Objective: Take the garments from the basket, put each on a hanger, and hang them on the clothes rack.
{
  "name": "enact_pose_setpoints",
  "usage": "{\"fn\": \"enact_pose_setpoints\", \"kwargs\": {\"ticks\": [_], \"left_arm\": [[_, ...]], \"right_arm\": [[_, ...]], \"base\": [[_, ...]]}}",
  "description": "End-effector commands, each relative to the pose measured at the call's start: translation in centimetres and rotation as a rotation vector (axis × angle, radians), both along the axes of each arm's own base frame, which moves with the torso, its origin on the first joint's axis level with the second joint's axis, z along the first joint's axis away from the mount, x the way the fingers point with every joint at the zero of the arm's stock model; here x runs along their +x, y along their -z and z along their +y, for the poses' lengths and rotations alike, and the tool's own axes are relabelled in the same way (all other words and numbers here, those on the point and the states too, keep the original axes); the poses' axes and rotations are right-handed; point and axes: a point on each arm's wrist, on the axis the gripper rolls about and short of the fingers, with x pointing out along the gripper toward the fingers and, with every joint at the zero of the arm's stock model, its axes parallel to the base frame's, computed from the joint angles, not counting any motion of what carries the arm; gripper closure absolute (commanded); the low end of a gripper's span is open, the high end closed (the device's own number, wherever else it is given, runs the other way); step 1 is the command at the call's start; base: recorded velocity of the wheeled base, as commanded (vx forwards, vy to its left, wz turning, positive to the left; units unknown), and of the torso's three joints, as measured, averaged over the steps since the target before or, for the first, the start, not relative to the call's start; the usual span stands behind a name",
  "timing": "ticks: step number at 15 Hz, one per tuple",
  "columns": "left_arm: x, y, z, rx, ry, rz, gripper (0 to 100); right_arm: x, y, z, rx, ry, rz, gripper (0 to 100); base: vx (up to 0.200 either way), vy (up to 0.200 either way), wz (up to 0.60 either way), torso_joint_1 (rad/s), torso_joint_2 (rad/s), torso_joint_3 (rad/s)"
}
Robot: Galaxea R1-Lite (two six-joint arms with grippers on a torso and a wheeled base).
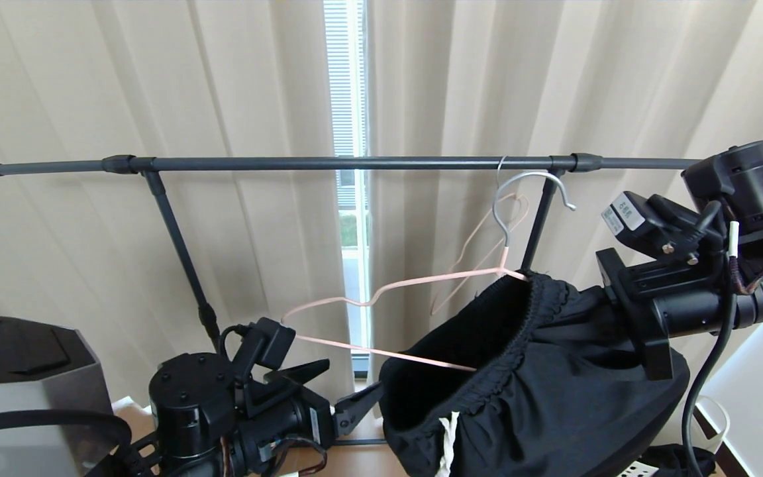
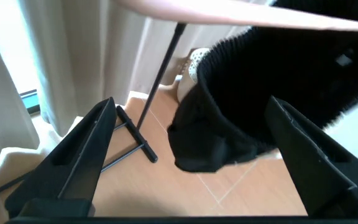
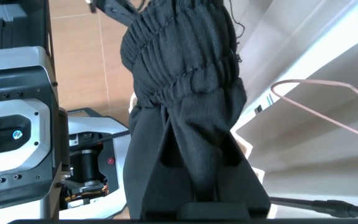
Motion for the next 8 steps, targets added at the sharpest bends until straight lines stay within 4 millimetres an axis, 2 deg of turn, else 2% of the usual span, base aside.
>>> {"fn": "enact_pose_setpoints", "kwargs": {"ticks": [1,8], "left_arm": [[0.2,1.4,-1.0,0.017,0.007,0.026,0],[0.4,3.0,-2.0,0.052,0.002,0.055,0]], "right_arm": [[-0.3,-0.2,0.1,0.002,-0.008,-0.006,100],[-0.8,-0.4,0.3,0.005,-0.02,-0.01,100]], "base": [[0.0,0.0,0.0,0.0,0.0,0.0],[0.0,0.0,0.0,0.0,0.0,0.0]]}}
